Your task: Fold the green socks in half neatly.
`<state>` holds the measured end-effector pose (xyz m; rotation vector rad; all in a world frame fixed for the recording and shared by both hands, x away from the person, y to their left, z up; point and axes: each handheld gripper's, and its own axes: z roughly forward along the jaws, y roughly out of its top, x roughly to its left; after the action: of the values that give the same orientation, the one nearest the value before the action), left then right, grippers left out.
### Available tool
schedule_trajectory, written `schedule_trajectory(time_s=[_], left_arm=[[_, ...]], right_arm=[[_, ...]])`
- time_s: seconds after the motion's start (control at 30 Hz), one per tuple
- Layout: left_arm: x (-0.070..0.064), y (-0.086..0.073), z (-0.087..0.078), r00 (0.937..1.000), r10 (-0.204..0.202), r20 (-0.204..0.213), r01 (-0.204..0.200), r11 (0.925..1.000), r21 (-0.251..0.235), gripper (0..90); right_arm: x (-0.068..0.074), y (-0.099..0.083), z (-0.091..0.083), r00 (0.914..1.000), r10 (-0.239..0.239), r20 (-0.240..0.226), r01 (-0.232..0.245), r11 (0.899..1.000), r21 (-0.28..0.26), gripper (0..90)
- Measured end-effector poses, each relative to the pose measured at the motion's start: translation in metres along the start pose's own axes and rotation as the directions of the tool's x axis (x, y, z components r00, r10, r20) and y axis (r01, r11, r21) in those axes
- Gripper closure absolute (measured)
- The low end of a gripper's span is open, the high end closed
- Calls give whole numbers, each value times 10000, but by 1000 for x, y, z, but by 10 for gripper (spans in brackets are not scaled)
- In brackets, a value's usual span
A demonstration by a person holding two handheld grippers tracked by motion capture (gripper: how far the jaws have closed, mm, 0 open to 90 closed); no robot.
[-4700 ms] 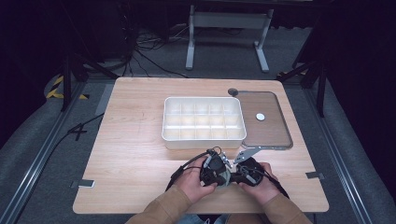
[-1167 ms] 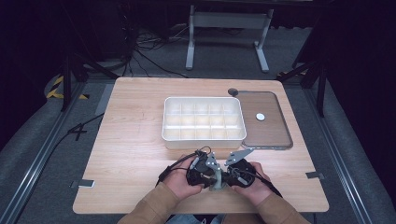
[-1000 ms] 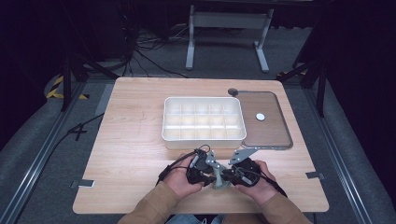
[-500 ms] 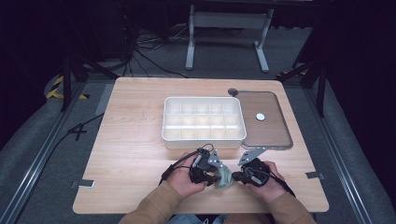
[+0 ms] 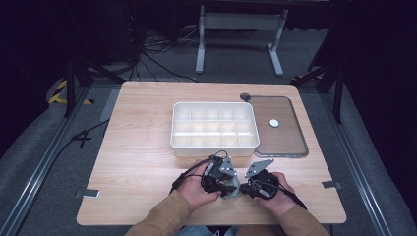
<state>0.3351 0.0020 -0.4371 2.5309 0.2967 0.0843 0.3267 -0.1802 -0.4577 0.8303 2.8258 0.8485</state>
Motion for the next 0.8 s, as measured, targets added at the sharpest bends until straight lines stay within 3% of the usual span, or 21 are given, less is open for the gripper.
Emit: schedule_trajectory(time_s=[0.2,0.27,0.43,0.57,0.67,0.8], left_arm=[[0,1,7,9998,-158,151,161,9997,-176,556],[-3,2,9,9999,-107,4,107,9999,-109,548],[-4,2,10,9999,-128,-20,128,9999,-76,550],[-4,1,10,9999,-54,-105,53,10000,-81,550],[-4,1,10,9998,-167,-58,166,9998,-113,550],[-3,-1,9,9998,-185,-83,184,9997,-138,550]], right_arm=[[2,1,2,10000,-66,-28,65,10000,-68,829],[2,2,1,10000,-80,24,80,10000,-40,825],[-2,-1,-2,9999,149,42,-149,9999,34,752],[-10,-1,-20,9961,878,-23,-876,9922,-885,703],[-10,1,-25,9948,1012,-94,-1014,9829,-1538,662],[-8,4,-20,9952,980,26,-957,9770,-1905,642]])
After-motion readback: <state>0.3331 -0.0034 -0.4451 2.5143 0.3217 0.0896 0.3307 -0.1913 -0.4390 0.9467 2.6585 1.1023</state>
